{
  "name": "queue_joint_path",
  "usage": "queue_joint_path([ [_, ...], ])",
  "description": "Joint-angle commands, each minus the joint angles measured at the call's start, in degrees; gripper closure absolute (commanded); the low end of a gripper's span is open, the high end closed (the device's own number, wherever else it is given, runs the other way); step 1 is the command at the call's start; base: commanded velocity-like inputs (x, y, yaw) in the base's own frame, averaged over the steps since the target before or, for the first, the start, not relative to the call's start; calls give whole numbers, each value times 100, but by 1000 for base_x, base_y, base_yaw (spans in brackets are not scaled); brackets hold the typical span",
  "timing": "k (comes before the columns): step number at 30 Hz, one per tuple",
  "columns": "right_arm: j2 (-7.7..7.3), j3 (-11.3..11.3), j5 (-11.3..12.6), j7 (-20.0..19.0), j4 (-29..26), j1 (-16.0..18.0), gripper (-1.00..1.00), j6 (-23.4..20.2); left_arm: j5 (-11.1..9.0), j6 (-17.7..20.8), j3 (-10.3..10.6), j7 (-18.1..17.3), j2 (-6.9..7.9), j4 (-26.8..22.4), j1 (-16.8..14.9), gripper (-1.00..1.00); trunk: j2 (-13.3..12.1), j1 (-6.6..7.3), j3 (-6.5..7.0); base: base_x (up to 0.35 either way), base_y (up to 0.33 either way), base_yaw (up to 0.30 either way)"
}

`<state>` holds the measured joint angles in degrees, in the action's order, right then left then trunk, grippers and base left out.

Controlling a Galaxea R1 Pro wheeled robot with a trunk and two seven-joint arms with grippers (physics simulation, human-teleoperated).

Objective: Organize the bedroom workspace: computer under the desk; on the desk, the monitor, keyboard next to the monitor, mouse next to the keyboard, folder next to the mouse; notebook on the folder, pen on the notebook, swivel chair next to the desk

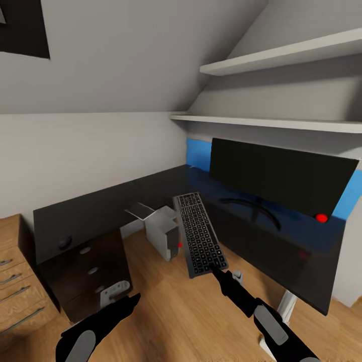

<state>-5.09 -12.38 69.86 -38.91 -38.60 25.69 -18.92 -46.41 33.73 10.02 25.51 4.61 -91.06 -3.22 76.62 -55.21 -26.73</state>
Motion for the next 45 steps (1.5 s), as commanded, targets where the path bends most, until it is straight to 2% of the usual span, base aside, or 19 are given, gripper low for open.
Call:
queue_joint_path([
  [1,-6,-19,81,-11,1,6,100,-42,-61,0,9,59,5,-10,-3,-100,4,0,-6,0,0,-257],
  [6,-9,-19,88,-11,1,6,100,-42,-61,2,9,59,5,-11,-3,-100,4,0,-6,0,0,-214],
  [14,2,-24,101,-19,21,6,100,-61,-58,-7,9,67,5,-10,-3,-100,4,0,-6,0,6,-11],
  [26,8,-19,103,-20,29,6,100,-46,-36,-16,9,68,5,-8,-3,-100,4,0,-6,0,231,-8],
  [45,-18,-10,90,-20,26,6,100,-42,-40,-27,15,78,-4,115,-3,-100,4,0,-6,0,23,-247],
])
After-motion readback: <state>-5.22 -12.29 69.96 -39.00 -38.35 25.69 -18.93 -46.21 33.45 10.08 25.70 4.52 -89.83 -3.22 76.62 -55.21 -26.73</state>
